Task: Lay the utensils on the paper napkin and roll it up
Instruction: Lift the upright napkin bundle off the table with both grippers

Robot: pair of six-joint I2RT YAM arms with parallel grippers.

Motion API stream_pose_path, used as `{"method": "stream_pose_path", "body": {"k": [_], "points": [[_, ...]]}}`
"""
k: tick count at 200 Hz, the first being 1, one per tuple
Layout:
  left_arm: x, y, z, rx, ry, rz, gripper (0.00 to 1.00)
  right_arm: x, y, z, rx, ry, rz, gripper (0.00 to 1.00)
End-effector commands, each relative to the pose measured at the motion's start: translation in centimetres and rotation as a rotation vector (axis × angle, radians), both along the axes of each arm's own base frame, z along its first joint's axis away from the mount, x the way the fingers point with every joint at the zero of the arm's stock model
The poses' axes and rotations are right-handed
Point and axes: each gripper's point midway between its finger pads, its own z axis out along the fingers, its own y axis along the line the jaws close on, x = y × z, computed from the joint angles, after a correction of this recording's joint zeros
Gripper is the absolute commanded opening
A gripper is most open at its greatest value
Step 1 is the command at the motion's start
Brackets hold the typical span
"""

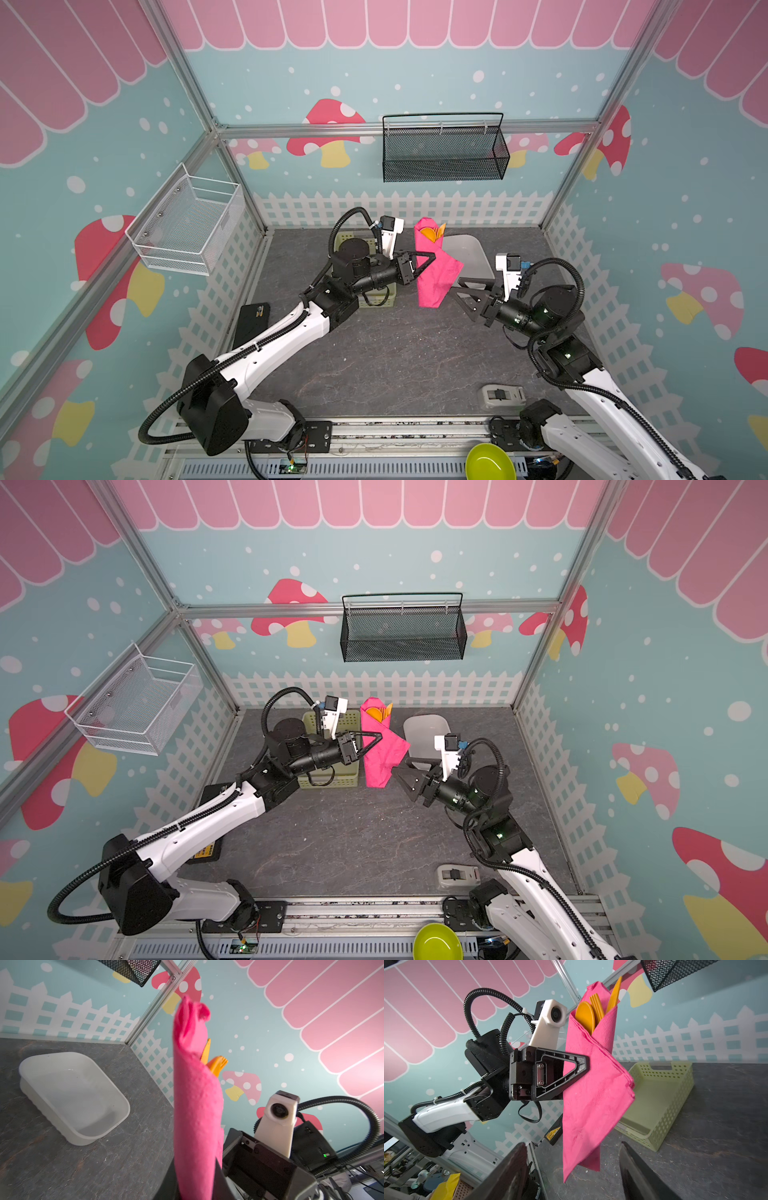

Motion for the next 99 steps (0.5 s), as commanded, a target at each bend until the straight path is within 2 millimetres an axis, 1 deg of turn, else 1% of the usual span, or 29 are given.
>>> {"method": "stream_pose_path", "body": {"k": [1,19,39,53,76,99], "points": [[-1.5,0.4,4.6,-0.094,-0.07,-0.051,0.16,-1.3,1.0,3.3,0.059,-0.128,0.11,0.74],[-2.0,0.4,5.6,-0.12,-0.073,-0.071,0.16,-1.3,1.4,4.3,0.078,-0.159,0.136,0.76],[-2.4,0.4,6.3,-0.144,-0.075,-0.088,0.16,-0.9,2.0,4.7,0.086,-0.16,0.164,0.77],[-2.5,0.4,6.6,-0.151,-0.077,-0.091,0.15,-1.0,2.5,4.9,0.104,-0.152,0.2,0.77],[-2.6,0.4,6.5,-0.142,-0.08,-0.088,0.15,-1.5,3.5,5.0,0.124,-0.135,0.251,0.77],[-2.2,0.6,6.2,-0.122,-0.078,-0.062,0.15,-2.1,4.4,4.9,0.127,-0.122,0.297,0.76]]}}
